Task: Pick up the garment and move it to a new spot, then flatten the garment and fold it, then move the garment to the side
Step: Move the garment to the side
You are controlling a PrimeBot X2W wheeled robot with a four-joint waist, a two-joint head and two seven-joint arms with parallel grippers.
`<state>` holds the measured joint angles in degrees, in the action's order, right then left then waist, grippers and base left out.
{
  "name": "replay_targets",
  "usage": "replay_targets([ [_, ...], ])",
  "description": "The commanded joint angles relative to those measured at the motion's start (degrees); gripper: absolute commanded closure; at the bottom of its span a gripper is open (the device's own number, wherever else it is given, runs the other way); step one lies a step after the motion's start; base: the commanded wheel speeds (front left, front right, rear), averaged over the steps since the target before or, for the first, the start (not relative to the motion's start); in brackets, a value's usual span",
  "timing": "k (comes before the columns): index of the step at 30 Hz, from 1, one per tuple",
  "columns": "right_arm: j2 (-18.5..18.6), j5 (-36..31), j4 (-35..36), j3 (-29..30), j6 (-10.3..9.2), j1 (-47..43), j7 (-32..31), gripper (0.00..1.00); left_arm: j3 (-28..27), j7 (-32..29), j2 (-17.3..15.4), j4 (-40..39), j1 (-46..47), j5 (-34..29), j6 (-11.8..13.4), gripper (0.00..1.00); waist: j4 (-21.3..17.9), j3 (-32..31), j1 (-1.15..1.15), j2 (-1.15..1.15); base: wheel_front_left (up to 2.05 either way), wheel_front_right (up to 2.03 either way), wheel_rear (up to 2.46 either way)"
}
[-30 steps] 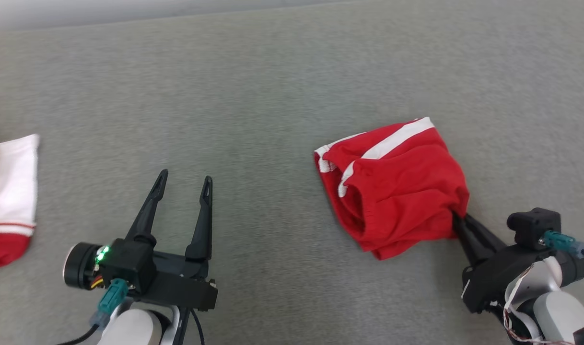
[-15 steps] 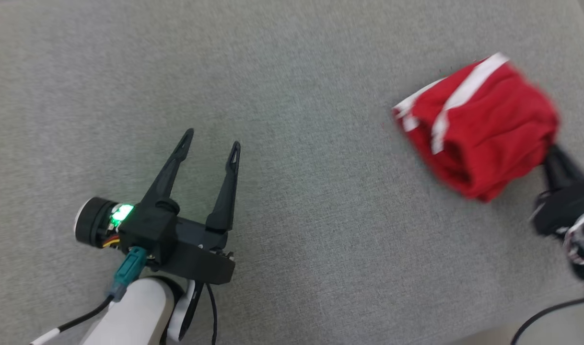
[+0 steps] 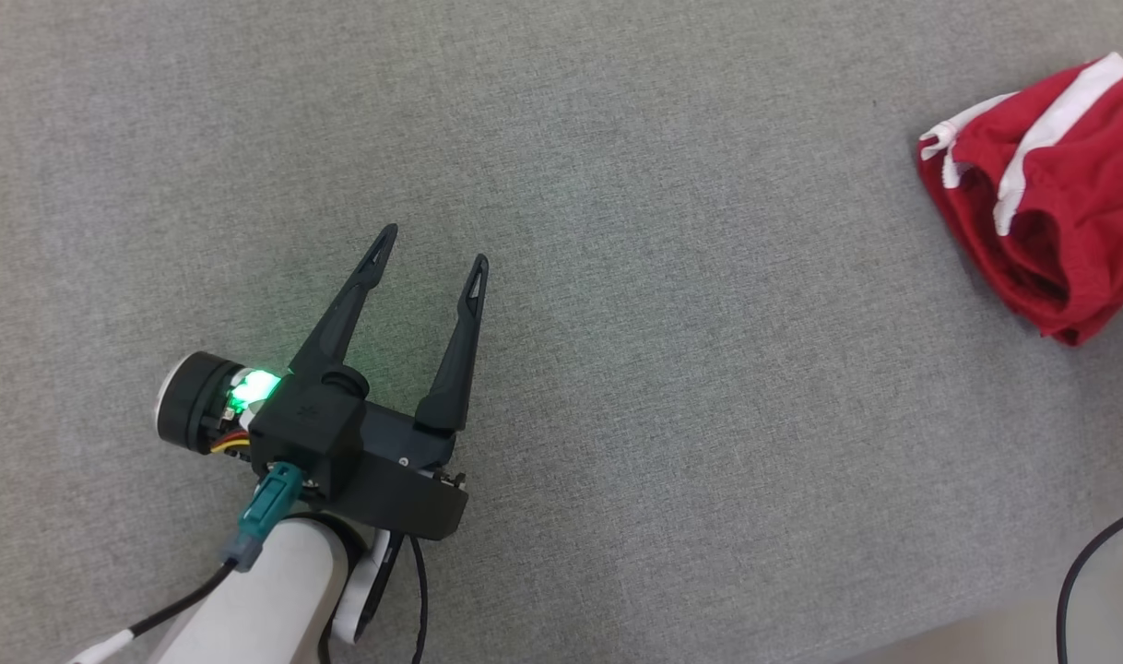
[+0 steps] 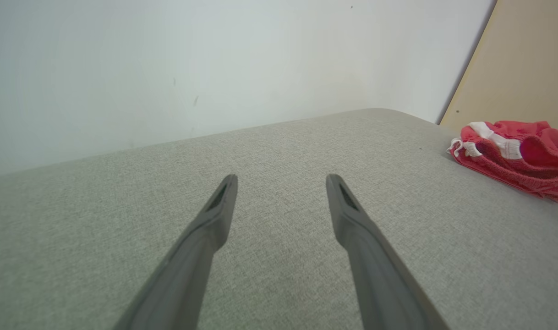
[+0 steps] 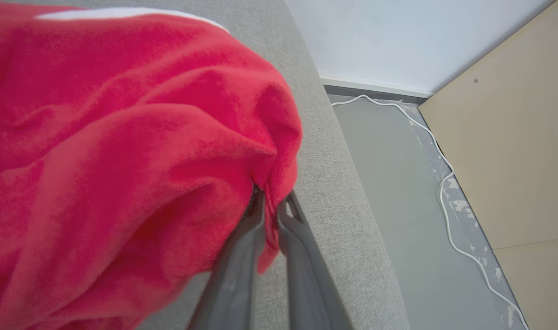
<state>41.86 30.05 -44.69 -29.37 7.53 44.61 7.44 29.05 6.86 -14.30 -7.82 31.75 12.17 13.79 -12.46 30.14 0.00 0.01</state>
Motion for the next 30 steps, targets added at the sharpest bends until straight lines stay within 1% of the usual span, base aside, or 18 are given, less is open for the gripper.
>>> replay_targets([
  [1,0.5,0.5,-1.3,-0.8,-0.08,0.6,-0.1,0.87,0.3,0.4,0.0,0.2,0.5,0.1,0.0,0.0,0.4,-0.2,0.0,-0.01,0.0,0.0,0.0],
  [2,0.5,1.0,-2.1,-1.0,-0.07,0.9,-0.2,0.5,0.3,0.5,0.1,0.4,0.5,0.3,0.0,0.0,0.5,-0.4,0.0,-0.01,0.0,0.0,0.0],
  [3,0.5,1.6,-2.9,-1.0,-0.08,1.0,-0.1,0.0,0.3,0.8,0.3,0.6,0.5,0.5,0.0,0.0,0.6,-0.7,0.0,-0.01,0.0,0.0,0.0],
  [10,0.0,4.6,-5.9,-0.7,-0.07,-1.8,1.1,0.0,-0.2,2.1,0.5,1.6,-1.4,1.6,0.4,0.0,0.9,-3.1,0.0,-0.01,0.0,0.0,0.0],
  [13,-0.1,6.9,-6.4,0.8,-0.07,-3.8,2.6,0.0,-0.6,2.7,0.2,2.1,-2.6,2.2,0.8,0.0,0.9,-5.0,0.0,-0.01,0.0,0.0,0.0],
  [18,-0.9,9.8,-4.0,4.1,-0.08,-9.2,5.6,0.0,-2.0,3.4,-0.9,2.5,-5.5,3.4,1.9,0.0,0.7,-8.7,0.0,-0.01,0.0,0.0,0.0],
  [20,-1.6,10.8,-1.6,6.3,-0.07,-11.3,6.7,0.0,-2.6,3.3,-1.4,2.2,-6.9,3.8,2.5,0.0,0.7,-10.0,0.0,-0.01,0.0,0.0,0.0],
  [21,-1.8,10.5,-0.2,7.7,-0.08,-12.2,7.1,0.0,-3.0,3.3,-1.7,2.1,-7.6,4.1,2.8,0.0,0.7,-10.7,0.0,-0.01,0.0,0.0,0.0],
  [24,-3.8,9.2,5.4,12.8,-0.07,-15.2,7.8,0.0,-4.3,3.4,-2.5,1.4,-9.6,4.8,3.8,0.0,0.8,-12.3,0.0,-0.01,0.0,0.0,0.0],
  [25,-5.1,8.7,8.2,15.1,-0.07,-15.9,7.8,0.0,-4.8,3.4,-2.8,1.1,-10.1,5.0,4.1,0.0,0.9,-12.9,0.0,-0.01,0.0,0.0,0.0],
  [27,-7.5,5.7,14.2,20.3,-0.07,-18.2,7.8,0.0,-5.5,3.5,-3.2,0.6,-11.3,5.1,4.7,0.0,1.3,-13.8,0.0,-0.01,0.0,0.0,0.0],
  [30,-13.2,0.4,23.4,26.1,-0.07,-22.1,7.8,0.0,-6.4,3.8,-3.7,0.0,-12.5,5.8,5.3,0.0,2.5,-14.9,0.0,-0.01,0.0,0.0,0.0],
])
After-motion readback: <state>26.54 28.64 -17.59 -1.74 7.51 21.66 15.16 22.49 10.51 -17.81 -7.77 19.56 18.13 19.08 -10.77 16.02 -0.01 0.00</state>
